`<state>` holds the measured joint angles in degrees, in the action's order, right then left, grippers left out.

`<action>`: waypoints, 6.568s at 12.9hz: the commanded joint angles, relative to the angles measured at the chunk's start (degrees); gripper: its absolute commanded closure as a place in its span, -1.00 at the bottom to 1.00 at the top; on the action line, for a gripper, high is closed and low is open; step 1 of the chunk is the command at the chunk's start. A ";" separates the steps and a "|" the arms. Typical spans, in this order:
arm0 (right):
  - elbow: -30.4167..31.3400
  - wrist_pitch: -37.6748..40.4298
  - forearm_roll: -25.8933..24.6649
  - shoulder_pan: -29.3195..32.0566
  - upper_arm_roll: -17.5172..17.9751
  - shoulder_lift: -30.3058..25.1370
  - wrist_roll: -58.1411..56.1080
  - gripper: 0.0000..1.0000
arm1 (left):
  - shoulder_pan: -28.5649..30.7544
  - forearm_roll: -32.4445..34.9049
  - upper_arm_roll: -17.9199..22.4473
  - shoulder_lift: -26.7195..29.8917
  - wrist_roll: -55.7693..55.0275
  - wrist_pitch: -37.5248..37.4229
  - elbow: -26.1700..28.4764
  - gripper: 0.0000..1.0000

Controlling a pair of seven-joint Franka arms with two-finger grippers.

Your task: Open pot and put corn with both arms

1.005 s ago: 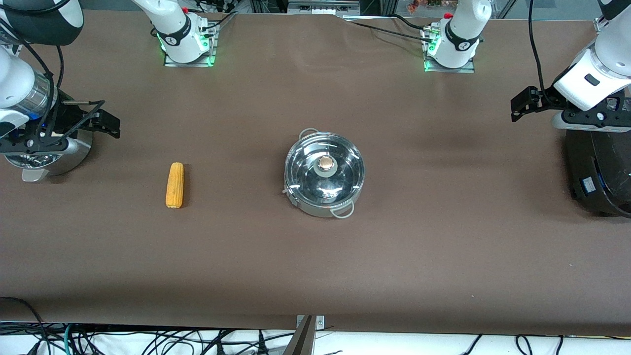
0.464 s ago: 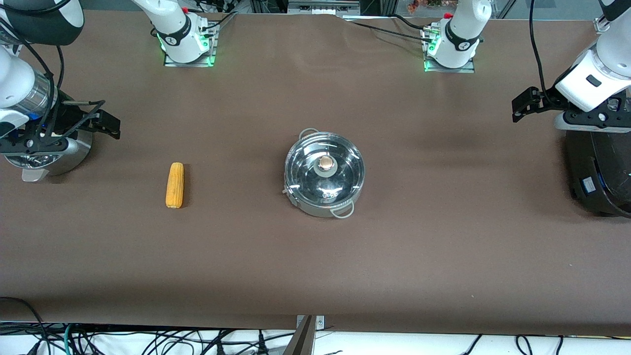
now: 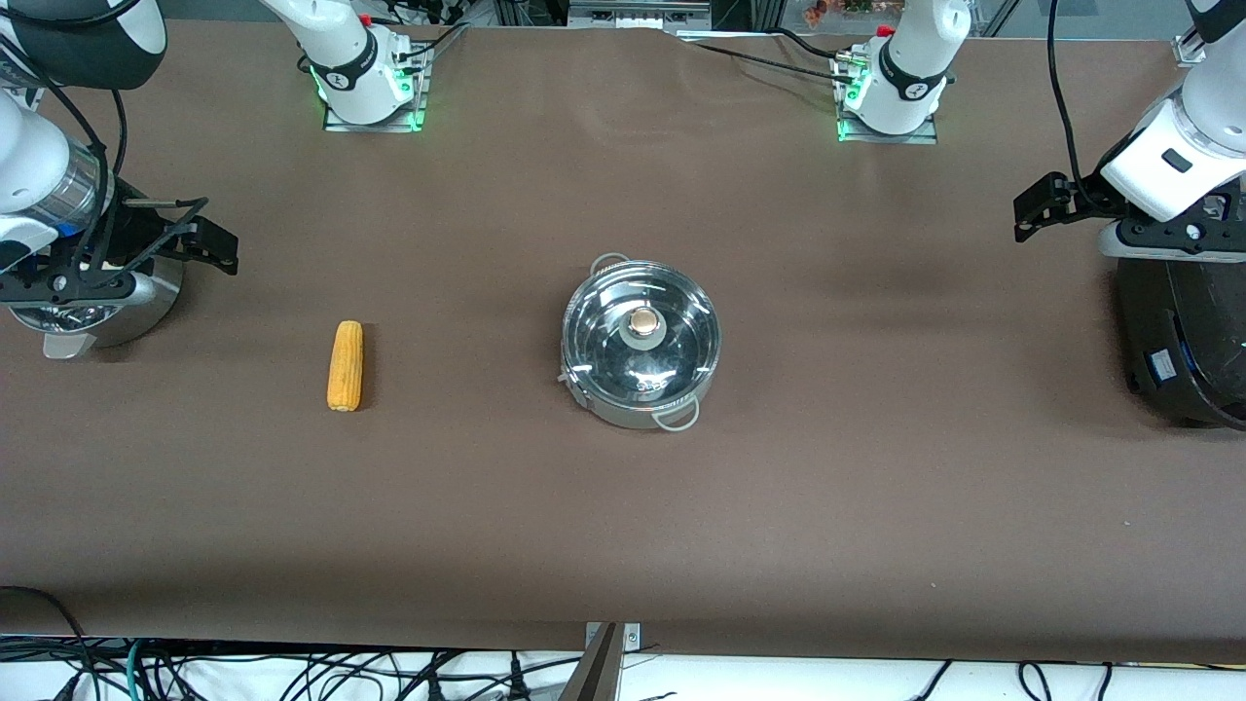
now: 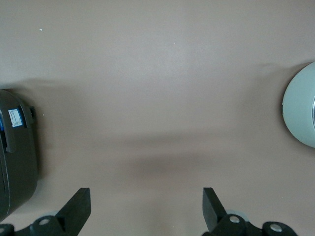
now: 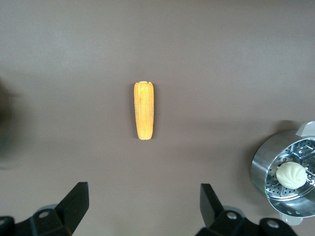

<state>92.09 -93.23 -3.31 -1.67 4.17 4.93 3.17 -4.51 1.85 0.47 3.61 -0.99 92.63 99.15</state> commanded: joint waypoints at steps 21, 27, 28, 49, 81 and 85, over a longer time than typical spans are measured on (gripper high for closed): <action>-1.74 0.77 -0.11 -0.35 0.92 0.52 -0.36 -1.00 | 0.64 -0.01 -0.04 0.43 0.55 0.10 0.51 -1.00; -1.74 -1.68 -0.11 -0.27 0.84 0.87 -0.44 -1.00 | 0.64 -0.10 -0.04 0.43 0.55 0.01 0.51 -1.00; -1.74 -1.77 -0.46 -0.26 0.75 0.87 -0.44 -1.00 | 0.64 -0.10 -0.04 0.43 0.55 0.01 0.51 -1.00; 1.42 -3.26 0.15 -0.18 0.57 1.48 -0.79 -1.00 | -0.85 -0.01 -3.00 -0.01 0.29 -0.25 -0.18 -1.00; 17.78 -37.55 0.15 0.88 0.57 26.36 -0.79 0.44 | -21.25 13.88 -22.36 -40.35 -59.65 25.32 -19.88 -1.00; 16.99 -37.03 0.06 1.76 0.84 26.45 -0.88 0.95 | -21.33 14.49 -22.36 -40.79 -58.78 25.32 -19.79 -0.92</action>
<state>109.05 -130.03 -3.25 -0.97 4.43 31.66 3.12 -25.32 14.89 -21.82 -35.75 -59.68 118.30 81.32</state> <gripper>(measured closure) 0.590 0.009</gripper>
